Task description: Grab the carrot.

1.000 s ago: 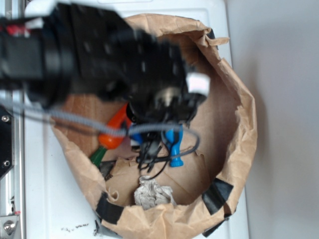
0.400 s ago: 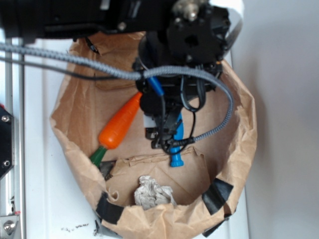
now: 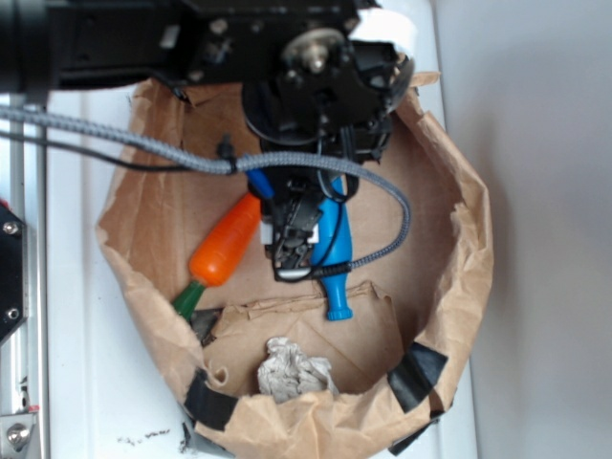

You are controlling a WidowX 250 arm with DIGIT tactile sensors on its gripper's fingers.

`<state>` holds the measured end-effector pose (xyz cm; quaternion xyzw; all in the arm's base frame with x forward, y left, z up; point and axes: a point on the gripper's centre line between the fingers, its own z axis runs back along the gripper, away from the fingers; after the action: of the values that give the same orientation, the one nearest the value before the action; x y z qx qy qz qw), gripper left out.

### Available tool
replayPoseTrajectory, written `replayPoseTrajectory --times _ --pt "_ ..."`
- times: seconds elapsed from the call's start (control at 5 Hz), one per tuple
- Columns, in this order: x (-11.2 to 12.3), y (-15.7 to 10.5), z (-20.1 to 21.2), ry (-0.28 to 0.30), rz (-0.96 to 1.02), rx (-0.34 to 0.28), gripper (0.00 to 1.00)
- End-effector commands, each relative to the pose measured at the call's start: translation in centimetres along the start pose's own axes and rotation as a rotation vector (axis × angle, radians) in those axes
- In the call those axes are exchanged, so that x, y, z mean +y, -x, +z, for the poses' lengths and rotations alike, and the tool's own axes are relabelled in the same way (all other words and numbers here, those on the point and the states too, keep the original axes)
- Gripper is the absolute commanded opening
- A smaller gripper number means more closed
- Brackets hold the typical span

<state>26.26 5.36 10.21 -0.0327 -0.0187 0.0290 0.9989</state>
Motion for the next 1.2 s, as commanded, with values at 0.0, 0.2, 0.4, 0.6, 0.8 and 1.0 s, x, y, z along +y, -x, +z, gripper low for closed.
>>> replayPoseTrajectory --times 0.0,0.2,0.4,0.6,0.8,1.0 --pt "1.1 1.3 -0.3 -0.041 0.232 0.083 1.0" --pt "-0.3 1.7 0.3 -0.064 0.447 0.079 1.0" --pt "-0.3 1.7 0.3 -0.064 0.447 0.079 1.0" --pt "-0.3 1.7 0.3 -0.064 0.447 0.079 1.0" --pt "-0.7 1.6 -0.9 0.058 0.599 0.029 1.0" --pt "-1.2 1.7 -2.2 0.095 0.604 -0.001 1.0"
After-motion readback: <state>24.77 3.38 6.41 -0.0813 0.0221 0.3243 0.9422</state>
